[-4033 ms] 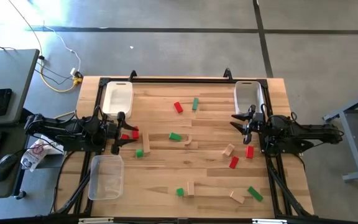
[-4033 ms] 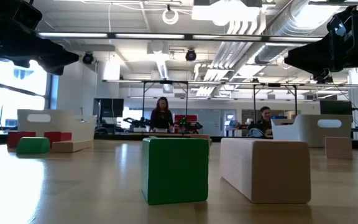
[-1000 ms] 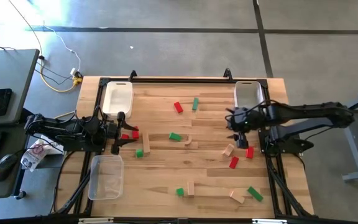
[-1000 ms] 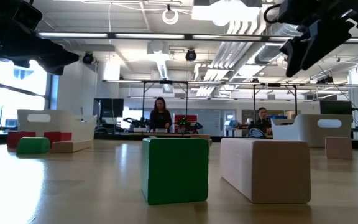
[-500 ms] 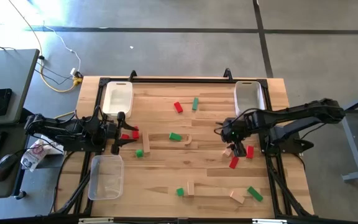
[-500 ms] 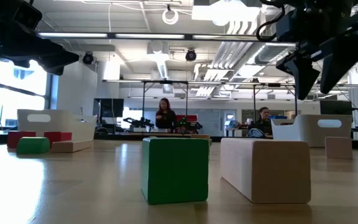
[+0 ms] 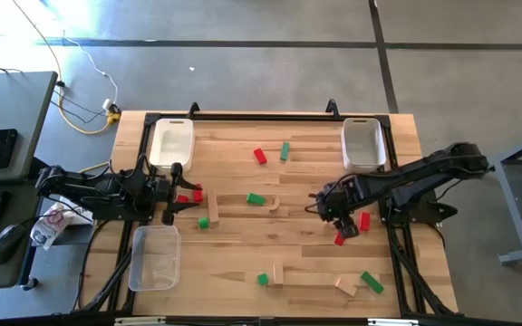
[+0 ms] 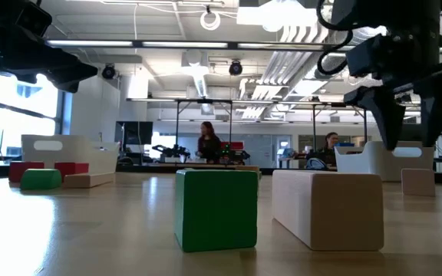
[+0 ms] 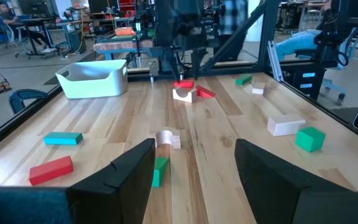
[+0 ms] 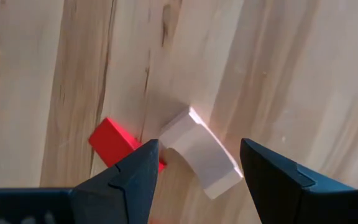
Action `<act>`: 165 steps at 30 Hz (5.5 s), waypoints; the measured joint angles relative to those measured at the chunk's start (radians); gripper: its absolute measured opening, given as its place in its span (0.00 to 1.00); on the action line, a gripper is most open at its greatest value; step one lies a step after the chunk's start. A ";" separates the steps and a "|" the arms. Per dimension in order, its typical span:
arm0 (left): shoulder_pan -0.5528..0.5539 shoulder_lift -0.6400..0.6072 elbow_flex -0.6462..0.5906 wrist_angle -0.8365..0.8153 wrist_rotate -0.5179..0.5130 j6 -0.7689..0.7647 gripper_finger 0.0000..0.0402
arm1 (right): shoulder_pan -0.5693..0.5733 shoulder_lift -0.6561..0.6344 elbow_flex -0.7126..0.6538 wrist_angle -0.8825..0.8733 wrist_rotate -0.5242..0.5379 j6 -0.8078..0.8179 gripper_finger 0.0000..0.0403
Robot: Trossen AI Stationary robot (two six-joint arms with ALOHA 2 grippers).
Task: Sort & place blocks by color
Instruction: Put the light brown block into the gray bin
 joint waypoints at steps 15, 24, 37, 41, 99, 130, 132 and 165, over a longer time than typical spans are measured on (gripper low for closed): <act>0.000 0.000 0.000 0.000 0.000 0.000 0.52 | 0.114 0.138 0.000 0.002 0.110 -0.062 0.53; 0.000 0.000 0.000 0.000 0.000 0.000 0.52 | 0.117 0.144 0.000 0.046 0.137 -0.133 0.53; 0.000 0.000 0.000 0.000 0.000 0.000 0.52 | 0.116 0.144 0.000 0.092 0.119 -0.168 0.53; 0.000 0.000 0.000 0.000 0.000 0.000 0.52 | 0.116 0.145 -0.001 0.091 0.105 -0.170 0.53; 0.000 0.000 0.000 0.002 0.000 0.000 0.52 | 0.100 0.235 0.096 0.133 0.452 0.595 0.46; 0.000 0.000 0.000 0.006 0.000 0.000 0.52 | -0.156 0.310 0.103 0.260 0.255 0.594 0.47; 0.000 0.000 0.000 0.006 0.000 0.000 0.52 | -0.156 0.325 0.103 0.262 0.261 0.594 0.47; 0.000 0.001 0.027 0.122 -0.027 -0.190 0.52 | -0.177 0.178 0.103 0.169 0.560 0.590 0.07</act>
